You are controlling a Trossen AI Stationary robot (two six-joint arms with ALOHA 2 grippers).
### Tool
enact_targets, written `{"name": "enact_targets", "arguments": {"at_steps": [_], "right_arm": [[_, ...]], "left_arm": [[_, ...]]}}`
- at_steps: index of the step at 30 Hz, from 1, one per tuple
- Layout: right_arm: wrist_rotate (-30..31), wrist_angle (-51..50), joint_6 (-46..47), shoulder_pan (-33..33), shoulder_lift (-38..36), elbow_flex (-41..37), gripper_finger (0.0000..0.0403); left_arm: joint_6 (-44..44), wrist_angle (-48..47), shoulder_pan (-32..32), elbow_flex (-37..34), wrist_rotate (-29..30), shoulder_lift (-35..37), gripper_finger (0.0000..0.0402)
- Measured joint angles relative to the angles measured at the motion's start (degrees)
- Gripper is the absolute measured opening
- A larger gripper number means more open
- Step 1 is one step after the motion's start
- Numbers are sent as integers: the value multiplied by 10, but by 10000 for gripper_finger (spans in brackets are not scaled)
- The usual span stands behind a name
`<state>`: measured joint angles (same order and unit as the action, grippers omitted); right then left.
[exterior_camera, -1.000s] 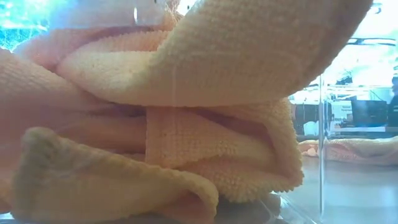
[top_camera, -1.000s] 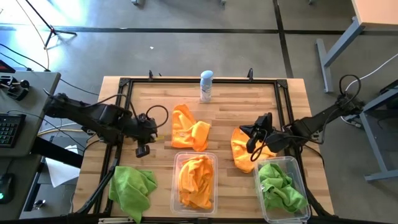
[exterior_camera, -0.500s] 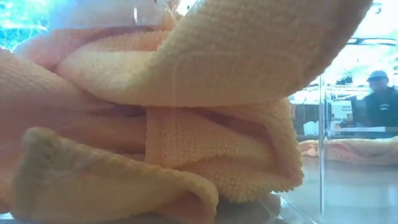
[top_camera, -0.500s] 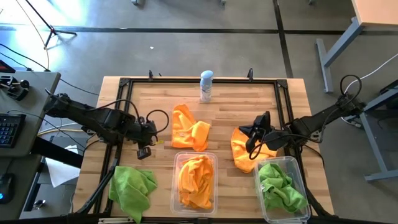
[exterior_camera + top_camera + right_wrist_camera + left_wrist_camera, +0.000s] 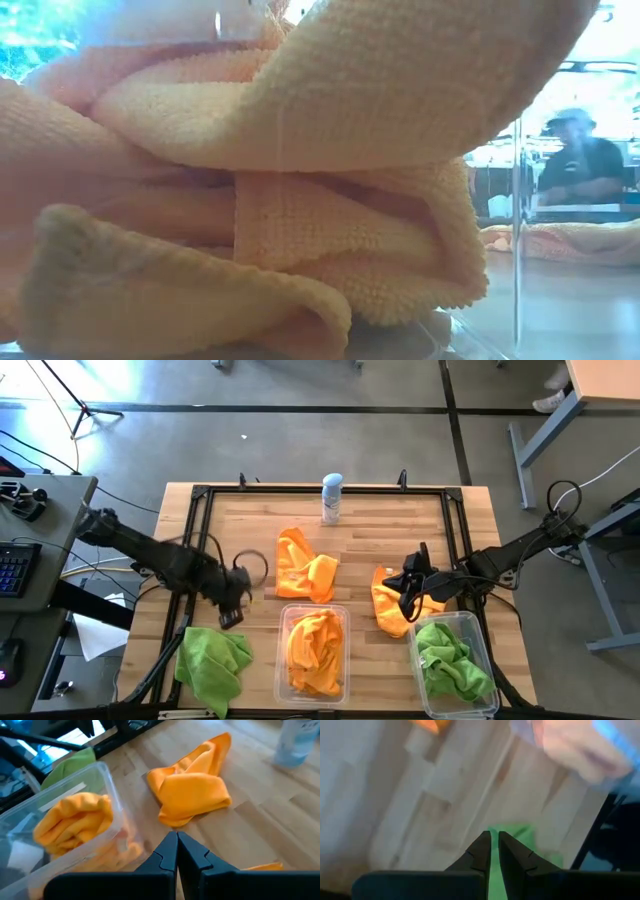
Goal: Sort microfiber towel by color & place in baskets
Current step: Put the green towel into the right transparent bin
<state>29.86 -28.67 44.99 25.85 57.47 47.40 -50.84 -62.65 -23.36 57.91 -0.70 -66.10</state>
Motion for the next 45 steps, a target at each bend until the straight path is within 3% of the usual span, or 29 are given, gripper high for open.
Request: {"name": "enact_targets", "arguments": {"at_steps": [5, 12, 19, 26, 32, 36, 41, 45], "right_arm": [[-12, 0, 0, 0, 0, 0, 0], [-12, 0, 0, 0, 0, 0, 0], [-12, 0, 0, 0, 0, 0, 0], [-12, 0, 0, 0, 0, 0, 0], [-12, 0, 0, 0, 0, 0, 0], [-12, 0, 0, 0, 0, 0, 0], [-12, 0, 0, 0, 0, 0, 0], [-12, 0, 0, 0, 0, 0, 0]], "left_arm": [[-71, 0, -66, 0, -3, -67, 3], [-91, 15, -89, 0, -3, -159, 17], [-109, 136, -99, 0, -56, -223, 77], [-114, 126, -123, 0, -75, -278, 153], [-111, 130, -156, 0, -93, -332, 171], [-115, 128, -169, 3, -102, -365, 138], [-133, 117, -172, 0, -111, -355, 17], [-179, 61, -171, 8, -92, -306, 8]]}}
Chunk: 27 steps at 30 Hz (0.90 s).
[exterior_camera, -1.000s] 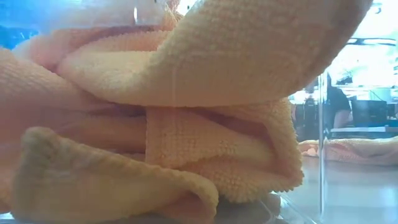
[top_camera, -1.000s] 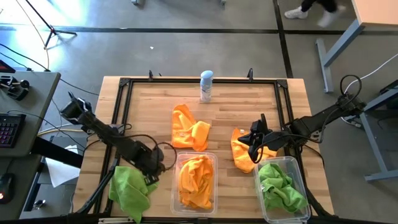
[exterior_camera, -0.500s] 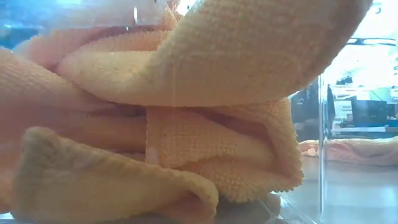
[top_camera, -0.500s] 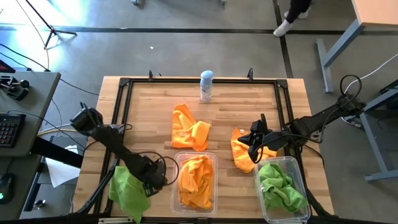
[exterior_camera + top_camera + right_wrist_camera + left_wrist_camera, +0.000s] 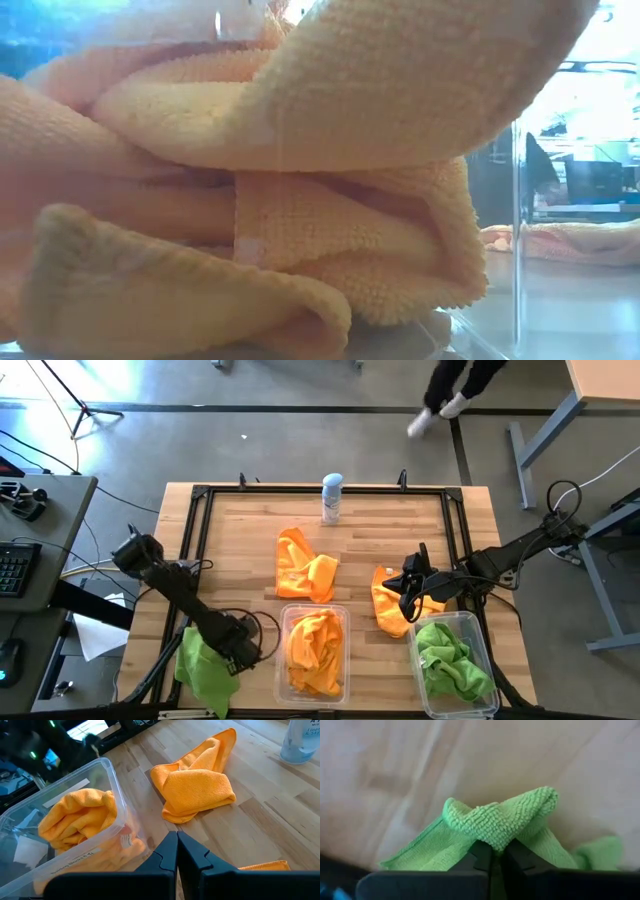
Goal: Sort microfiber towel by color & place in baskets
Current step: Put the green towel into the right transparent bin
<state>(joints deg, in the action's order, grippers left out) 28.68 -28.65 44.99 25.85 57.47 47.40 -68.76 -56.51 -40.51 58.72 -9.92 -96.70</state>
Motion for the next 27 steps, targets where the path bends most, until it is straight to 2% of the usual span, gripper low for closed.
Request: {"name": "enact_targets", "arguments": {"at_steps": [3, 8, 17, 27], "right_arm": [[0, 0, 0, 0, 0, 0, 0], [0, 0, 0, 0, 0, 0, 0], [0, 0, 0, 0, 0, 0, 0], [0, 0, 0, 0, 0, 0, 0]], "left_arm": [[-26, -53, -1, 18, 21, 45, 4], [-60, -150, -1, 76, 90, 129, 2], [-77, -336, -1, 246, 226, 216, 1], [12, -335, 10, 367, 331, 245, 0]]}}
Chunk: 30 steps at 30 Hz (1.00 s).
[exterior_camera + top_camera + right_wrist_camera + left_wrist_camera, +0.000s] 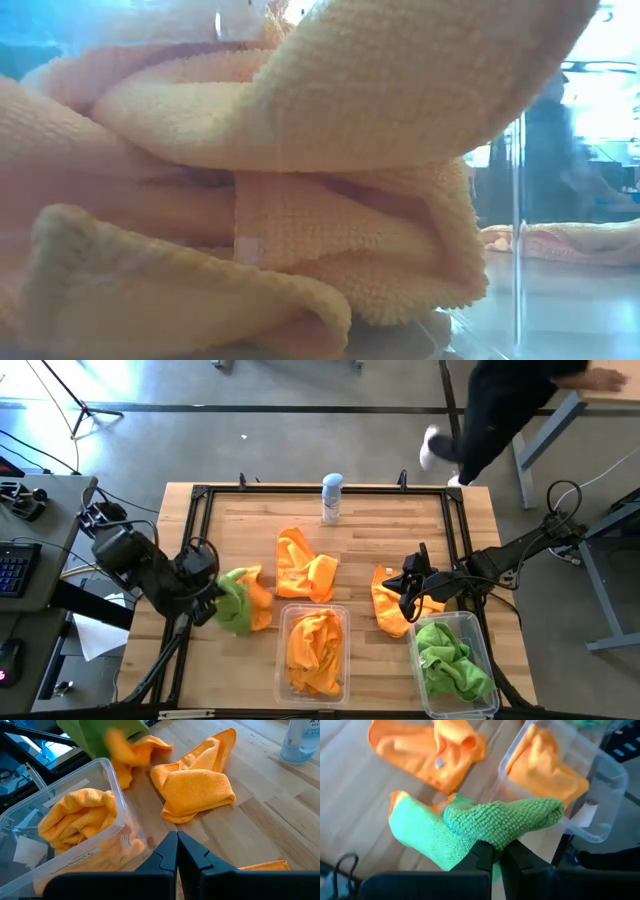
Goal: Sort microfiber towel by color & place in baskets
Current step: Put the green towel into the right transparent bin
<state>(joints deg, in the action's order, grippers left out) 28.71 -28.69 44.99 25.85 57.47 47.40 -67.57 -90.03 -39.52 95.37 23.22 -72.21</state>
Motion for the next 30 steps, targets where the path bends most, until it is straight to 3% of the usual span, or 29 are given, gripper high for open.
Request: {"name": "enact_targets", "arguments": {"at_steps": [8, 21, 26, 30], "right_arm": [[0, 0, 0, 0, 0, 0, 0], [1, 4, 11, 0, 0, 0, 0], [66, 31, -22, -16, 0, 0, 0], [110, 149, -134, -44, 4, 0, 1]], "left_arm": [[84, 0, 26, 23, 23, 18, 0], [176, 0, 78, 23, 151, 66, 0], [233, 4, 119, 23, 194, 69, 0], [307, 38, 172, 22, 199, 61, 0]]}}
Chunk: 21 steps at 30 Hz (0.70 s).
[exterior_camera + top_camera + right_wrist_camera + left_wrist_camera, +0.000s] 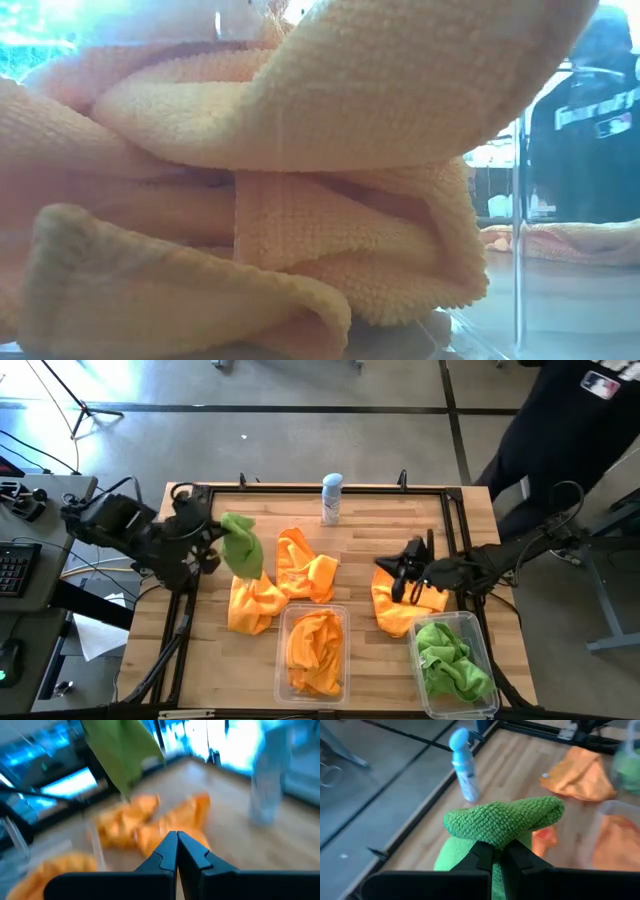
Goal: Sort microfiber towel by color & place in baskets
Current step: Put the green towel into the right transparent bin
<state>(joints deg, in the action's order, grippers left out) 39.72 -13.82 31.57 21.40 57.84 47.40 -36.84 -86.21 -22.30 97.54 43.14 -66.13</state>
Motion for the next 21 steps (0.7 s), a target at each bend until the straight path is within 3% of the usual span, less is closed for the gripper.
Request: {"name": "enact_targets", "arguments": {"at_steps": [4, 8, 14, 21], "right_arm": [[-20, 158, -159, -35, 24, 0, 19], [-39, 247, -243, -70, 63, 13, 61], [-58, 244, -288, -108, 155, 111, 149], [-59, 154, -342, -128, 262, 271, 249]], "left_arm": [[88, 62, 59, 0, -13, -17, 0], [185, 146, 119, 0, -76, -42, 0], [291, 267, 184, -1, -163, -90, 0], [341, 386, 218, -1, -230, -137, 0]]}}
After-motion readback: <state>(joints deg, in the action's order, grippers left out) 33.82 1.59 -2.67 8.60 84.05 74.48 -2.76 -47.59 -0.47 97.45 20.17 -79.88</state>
